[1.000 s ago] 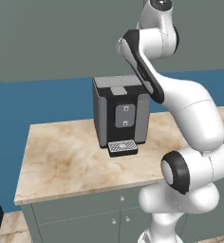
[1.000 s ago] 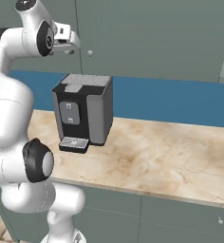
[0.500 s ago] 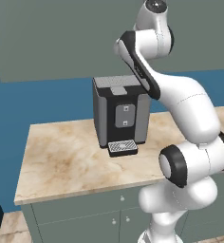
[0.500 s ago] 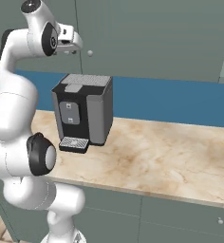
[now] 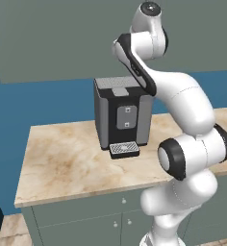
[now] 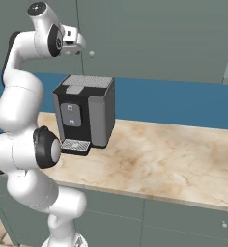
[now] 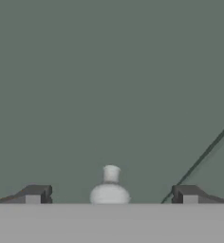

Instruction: Open the cabinet and move the ladle to the pot. Then close the cabinet.

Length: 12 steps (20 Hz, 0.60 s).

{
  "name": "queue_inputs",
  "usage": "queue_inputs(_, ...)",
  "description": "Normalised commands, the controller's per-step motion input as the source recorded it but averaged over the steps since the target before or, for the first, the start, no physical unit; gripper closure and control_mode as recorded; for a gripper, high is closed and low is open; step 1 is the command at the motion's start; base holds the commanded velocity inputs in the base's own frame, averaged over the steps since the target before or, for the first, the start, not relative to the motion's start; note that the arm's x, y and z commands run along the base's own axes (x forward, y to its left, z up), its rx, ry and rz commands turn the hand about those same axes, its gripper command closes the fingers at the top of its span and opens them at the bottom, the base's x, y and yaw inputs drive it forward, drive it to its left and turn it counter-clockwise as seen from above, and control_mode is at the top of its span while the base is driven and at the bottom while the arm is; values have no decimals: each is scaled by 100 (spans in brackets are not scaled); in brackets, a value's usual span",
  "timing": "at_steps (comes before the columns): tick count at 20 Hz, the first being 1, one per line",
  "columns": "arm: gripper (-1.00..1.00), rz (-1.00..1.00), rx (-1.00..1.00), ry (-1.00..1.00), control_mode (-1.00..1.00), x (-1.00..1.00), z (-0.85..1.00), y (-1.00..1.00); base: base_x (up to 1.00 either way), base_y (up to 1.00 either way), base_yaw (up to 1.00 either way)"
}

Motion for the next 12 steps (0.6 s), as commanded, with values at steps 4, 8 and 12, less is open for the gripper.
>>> queue_inputs(4, -100, 0, 0, 0, -100, 39, -5, 5, 0, 0, 0)
queue_inputs(8, 100, 0, 0, 0, -100, 38, -8, 5, 0, 0, 0)
queue_inputs(12, 100, -1, 0, 0, -100, 12, -13, 6, 0, 0, 0)
